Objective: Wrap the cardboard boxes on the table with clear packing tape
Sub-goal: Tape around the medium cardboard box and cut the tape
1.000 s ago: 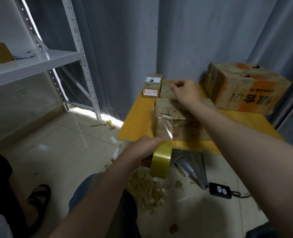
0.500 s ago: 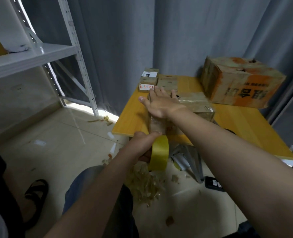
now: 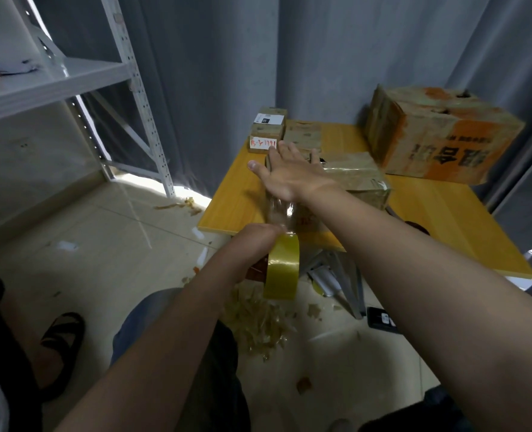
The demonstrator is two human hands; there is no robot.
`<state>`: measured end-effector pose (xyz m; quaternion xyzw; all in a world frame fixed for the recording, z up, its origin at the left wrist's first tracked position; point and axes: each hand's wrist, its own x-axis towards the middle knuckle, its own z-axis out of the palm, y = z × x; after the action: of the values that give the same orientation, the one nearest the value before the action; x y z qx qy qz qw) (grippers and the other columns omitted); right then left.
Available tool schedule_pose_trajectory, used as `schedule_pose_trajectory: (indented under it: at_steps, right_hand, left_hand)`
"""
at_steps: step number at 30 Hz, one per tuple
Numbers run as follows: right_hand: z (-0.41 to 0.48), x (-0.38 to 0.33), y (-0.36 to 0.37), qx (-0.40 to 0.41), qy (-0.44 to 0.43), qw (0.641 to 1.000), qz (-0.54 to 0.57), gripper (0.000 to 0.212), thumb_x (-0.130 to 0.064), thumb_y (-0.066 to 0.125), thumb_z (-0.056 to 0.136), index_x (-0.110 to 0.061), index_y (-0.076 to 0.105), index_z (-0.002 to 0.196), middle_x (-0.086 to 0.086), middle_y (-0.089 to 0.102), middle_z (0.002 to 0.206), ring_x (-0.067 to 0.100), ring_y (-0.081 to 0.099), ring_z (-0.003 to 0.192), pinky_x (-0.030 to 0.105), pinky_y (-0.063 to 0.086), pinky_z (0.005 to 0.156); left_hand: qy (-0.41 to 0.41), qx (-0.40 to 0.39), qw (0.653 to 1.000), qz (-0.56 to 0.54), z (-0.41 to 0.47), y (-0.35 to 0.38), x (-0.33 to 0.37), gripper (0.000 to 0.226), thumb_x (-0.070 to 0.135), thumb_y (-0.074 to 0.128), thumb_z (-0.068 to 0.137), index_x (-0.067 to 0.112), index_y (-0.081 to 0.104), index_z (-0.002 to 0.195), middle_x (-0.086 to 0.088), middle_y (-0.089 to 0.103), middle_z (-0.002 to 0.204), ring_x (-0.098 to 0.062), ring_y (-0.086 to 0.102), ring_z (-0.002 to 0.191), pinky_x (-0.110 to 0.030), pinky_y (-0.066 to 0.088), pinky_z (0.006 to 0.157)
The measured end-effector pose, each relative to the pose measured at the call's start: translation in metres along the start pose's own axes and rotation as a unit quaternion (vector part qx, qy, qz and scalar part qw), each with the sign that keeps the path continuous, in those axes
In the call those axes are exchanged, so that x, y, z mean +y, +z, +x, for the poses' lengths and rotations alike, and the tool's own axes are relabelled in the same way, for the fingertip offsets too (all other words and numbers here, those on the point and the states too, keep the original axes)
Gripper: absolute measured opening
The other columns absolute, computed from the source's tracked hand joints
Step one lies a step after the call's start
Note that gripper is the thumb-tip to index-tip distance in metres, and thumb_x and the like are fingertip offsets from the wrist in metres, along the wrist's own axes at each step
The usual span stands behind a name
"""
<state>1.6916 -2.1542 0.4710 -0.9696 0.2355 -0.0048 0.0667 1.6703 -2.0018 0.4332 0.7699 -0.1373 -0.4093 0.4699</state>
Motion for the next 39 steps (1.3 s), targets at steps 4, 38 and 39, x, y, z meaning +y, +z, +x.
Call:
schedule_pose_trajectory:
  at_steps: [4,38,39]
  right_hand:
    - [0.001,0.000,0.001,0.003,0.002,1.000,0.001,0.084,-0.072,0.007,0.101,-0.020,0.006,0.167,0.000,-0.004,0.174,0.019,-0.008,0.160,0.058,-0.010,0.125]
    - [-0.014,0.009,-0.001,0.322,-0.043,0.921,0.216,0.032,-0.036,0.051,0.102,-0.024,0.071,0.123,-0.003,0.072,0.122,0.025,0.052,0.125,0.045,0.040,0.108]
    - [-0.021,0.013,-0.007,0.362,-0.034,0.905,0.222,0.028,-0.031,0.051,0.101,-0.024,0.072,0.117,-0.004,0.072,0.118,0.025,0.052,0.119,0.043,0.042,0.102]
  left_hand:
    - [0.050,0.007,0.996,0.078,-0.004,0.004,-0.006,0.032,0.045,0.047,0.107,0.019,0.066,0.109,-0.018,0.069,0.103,-0.032,0.069,0.088,-0.039,0.060,0.078]
    - [0.052,0.009,0.984,-0.167,-0.008,0.018,-0.027,0.020,0.013,0.059,0.099,0.002,0.065,0.116,-0.029,0.072,0.079,-0.035,0.068,0.057,-0.037,0.058,0.054]
    - [0.058,0.014,0.984,-0.166,-0.009,0.018,-0.026,0.019,0.013,0.059,0.100,0.002,0.065,0.114,-0.029,0.072,0.079,-0.035,0.067,0.057,-0.039,0.059,0.055]
